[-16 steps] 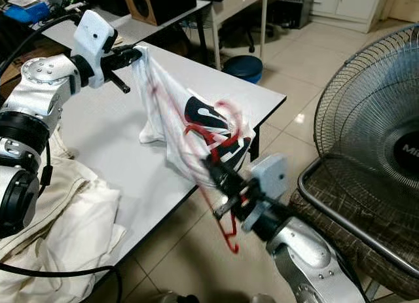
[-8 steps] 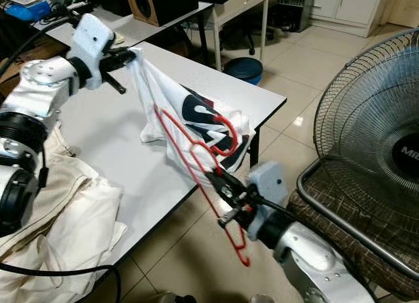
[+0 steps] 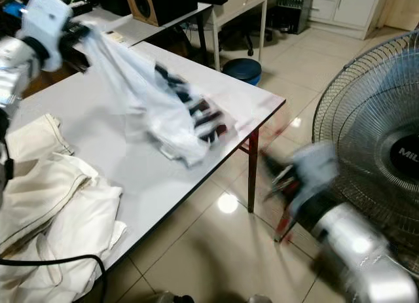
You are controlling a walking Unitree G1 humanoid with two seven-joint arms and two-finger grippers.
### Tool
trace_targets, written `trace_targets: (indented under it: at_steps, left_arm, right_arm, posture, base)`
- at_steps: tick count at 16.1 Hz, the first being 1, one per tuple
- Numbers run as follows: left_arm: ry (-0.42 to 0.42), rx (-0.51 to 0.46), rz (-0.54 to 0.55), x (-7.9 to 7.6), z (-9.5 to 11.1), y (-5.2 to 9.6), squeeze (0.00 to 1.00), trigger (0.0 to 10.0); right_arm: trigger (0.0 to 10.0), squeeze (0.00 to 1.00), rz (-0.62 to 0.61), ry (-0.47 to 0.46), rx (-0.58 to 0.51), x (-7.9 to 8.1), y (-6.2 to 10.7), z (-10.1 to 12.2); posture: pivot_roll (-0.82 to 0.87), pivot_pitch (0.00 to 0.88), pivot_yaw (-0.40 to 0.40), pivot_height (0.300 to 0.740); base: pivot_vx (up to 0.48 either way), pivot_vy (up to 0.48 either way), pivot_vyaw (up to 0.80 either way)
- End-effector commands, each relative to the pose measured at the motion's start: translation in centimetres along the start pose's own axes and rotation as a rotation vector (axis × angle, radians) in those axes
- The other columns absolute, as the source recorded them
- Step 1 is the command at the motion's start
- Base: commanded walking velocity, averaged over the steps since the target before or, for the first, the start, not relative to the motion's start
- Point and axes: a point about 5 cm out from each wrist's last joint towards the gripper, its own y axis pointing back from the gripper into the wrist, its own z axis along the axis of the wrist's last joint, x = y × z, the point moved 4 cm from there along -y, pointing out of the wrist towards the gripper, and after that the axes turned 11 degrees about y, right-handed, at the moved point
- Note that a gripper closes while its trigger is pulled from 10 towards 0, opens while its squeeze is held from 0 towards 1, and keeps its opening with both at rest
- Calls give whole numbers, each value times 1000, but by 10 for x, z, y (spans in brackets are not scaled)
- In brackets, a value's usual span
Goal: Hang hanger
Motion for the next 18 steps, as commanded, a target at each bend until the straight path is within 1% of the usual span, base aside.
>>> trace_targets:
  at_steps: [1, 2, 3, 4, 5, 7, 9, 10, 11, 12, 13, 14, 18]
  left_arm:
    - [-2, -32, -1, 11, 7, 7, 0, 0]
    - [49, -67, -154, -6, 5, 10, 0, 0]
    - [61, -68, -217, -18, 0, 10, 0, 0]
    - [72, -69, -251, -29, -5, 10, 0, 0]
    - [91, -77, -268, -38, -7, 8, 0, 0]
    - [89, -85, -276, -48, -4, 3, 0, 0]
    - [84, -114, -320, -56, 7, 1, 0, 0]
    - [89, -120, -329, -57, 10, 1, 0, 0]
    - [101, -133, -362, -63, 14, 2, 0, 0]
    - [110, -138, -380, -65, 16, 2, 0, 0]
    - [116, -142, -397, -67, 17, 3, 0, 0]
    - [133, -130, -444, -72, 16, 6, 0, 0]
    - [138, -108, -454, -76, 13, 7, 0, 0]
  right_arm:
    - [10000, 0, -62, 3, -35, -15, -1, 7]
    - [10000, 0, -39, 8, -50, -18, -3, 10]
    - [10000, 0, 11, 18, -39, -10, -3, 7]
    - [10000, 0, 76, 13, -46, 1, -1, 7]
    - [10000, 0, 162, -15, -82, 17, 1, 13]
    - [10000, 0, 284, -80, -140, 41, 6, 25]
    - [10000, 0, 356, -108, -135, 64, 1, 25]
    - [10000, 0, 359, -113, -133, 67, -1, 24]
    - [10000, 0, 345, -124, -124, 71, -8, 20]
    - [10000, 0, 346, -131, -130, 72, -10, 21]
    - [10000, 0, 340, -136, -135, 72, -11, 23]
    - [10000, 0, 327, -132, -149, 70, -15, 26]
    - [10000, 0, 323, -117, -181, 66, -23, 33]
  posture:
    - [-201, 0, 135, 740]
    - [-199, 0, 131, 740]
    - [-197, 0, 129, 740]
    - [-192, 0, 121, 740]
    - [-192, 0, 121, 740]
    - [-195, 0, 122, 740]
    - [-194, 0, 126, 740]
    - [-192, 1, 127, 740]
    - [-191, 2, 129, 740]
    - [-190, 3, 132, 740]
    - [-190, 3, 132, 740]
    - [-189, 5, 135, 740]
    - [-188, 3, 134, 740]
  base:
    - [0, 0, 0]
    - [0, 0, 0]
    - [0, 0, 0]
    - [0, 0, 0]
    - [0, 0, 0]
    - [0, 0, 0]
    - [0, 0, 0]
    - [0, 0, 0]
    - [0, 0, 0]
    - [0, 0, 0]
    - [0, 0, 0]
    - [0, 0, 0]
    - [0, 0, 0]
